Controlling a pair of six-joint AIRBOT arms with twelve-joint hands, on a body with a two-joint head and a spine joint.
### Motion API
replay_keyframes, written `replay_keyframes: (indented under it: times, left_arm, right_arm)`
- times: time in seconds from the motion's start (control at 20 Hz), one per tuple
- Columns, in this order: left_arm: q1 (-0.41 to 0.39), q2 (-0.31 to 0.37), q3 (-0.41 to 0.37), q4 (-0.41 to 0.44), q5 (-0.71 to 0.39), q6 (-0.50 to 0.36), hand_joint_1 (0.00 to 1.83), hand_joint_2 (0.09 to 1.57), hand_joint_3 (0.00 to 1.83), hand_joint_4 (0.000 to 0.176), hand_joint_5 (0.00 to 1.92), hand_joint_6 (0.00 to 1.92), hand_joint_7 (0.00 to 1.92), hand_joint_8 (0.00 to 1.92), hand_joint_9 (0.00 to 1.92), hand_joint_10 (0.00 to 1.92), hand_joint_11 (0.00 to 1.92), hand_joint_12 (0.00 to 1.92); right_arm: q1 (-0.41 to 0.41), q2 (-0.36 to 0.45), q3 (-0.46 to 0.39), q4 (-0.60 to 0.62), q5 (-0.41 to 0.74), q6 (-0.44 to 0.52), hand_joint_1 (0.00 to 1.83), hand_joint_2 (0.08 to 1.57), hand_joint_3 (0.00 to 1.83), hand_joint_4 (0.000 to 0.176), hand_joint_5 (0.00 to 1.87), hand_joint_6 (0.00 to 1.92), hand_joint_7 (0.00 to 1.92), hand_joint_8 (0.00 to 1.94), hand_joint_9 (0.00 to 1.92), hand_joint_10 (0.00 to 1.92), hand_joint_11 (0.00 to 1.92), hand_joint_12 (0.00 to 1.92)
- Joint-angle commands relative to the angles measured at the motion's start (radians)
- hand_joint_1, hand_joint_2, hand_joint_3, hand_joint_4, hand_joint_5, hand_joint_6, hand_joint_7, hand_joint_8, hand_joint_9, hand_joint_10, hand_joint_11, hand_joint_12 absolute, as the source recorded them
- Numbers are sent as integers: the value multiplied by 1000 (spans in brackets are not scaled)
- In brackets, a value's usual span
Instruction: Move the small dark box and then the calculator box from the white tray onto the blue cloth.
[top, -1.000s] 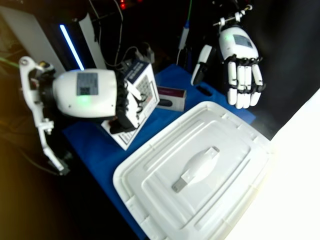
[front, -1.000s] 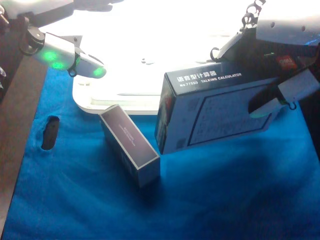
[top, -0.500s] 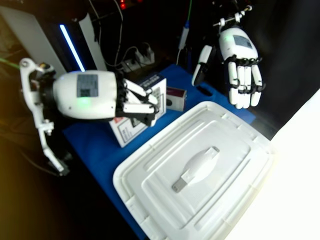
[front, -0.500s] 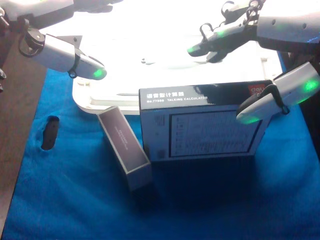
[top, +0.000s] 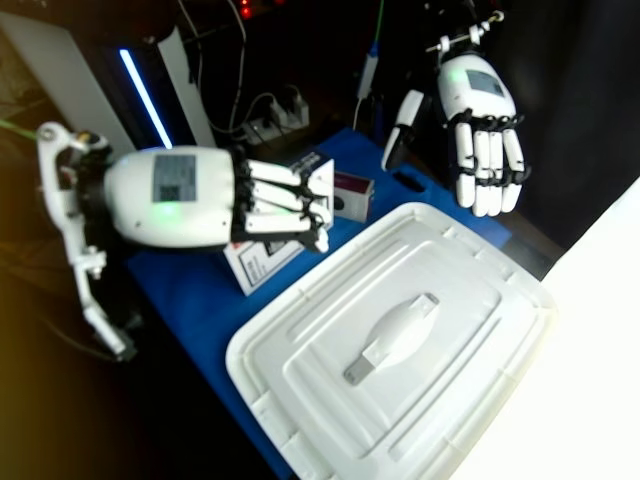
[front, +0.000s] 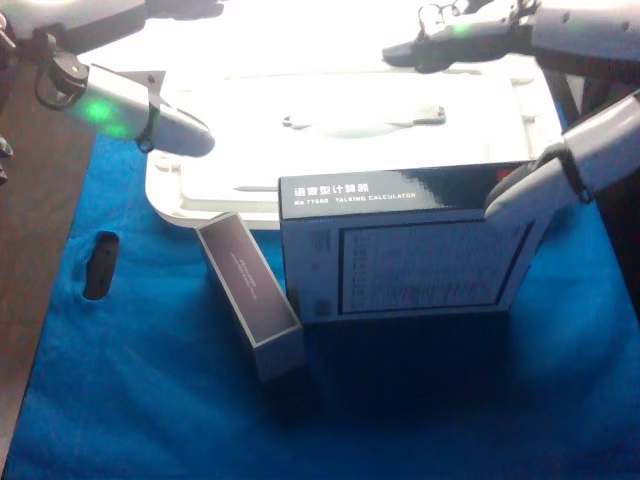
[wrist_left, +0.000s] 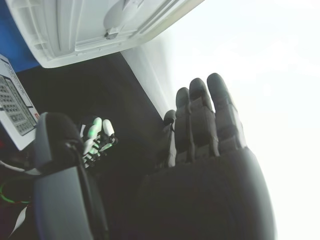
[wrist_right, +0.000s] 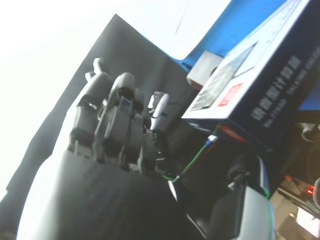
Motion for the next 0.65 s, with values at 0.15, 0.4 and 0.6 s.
replay_keyframes:
  times: [0.15,0.4,0.6]
  left_arm:
    - [-32,-8,27,-51,-72,2,653,920,0,127,26,2,227,0,246,0,0,577]
    - [-46,-21,50,-95,-74,25,723,912,0,113,6,1,174,5,160,2,0,348]
    - [-52,-20,47,-172,-107,90,624,1031,21,139,1,0,159,3,165,2,0,260]
  right_arm:
    - [86,-16,47,79,62,7,196,819,10,80,167,3,344,4,420,12,55,1455]
    - [109,-51,122,170,62,6,206,870,4,23,159,3,133,67,22,367,26,1115]
    - [114,-31,146,284,62,-21,118,907,0,0,159,0,112,1,117,24,0,679]
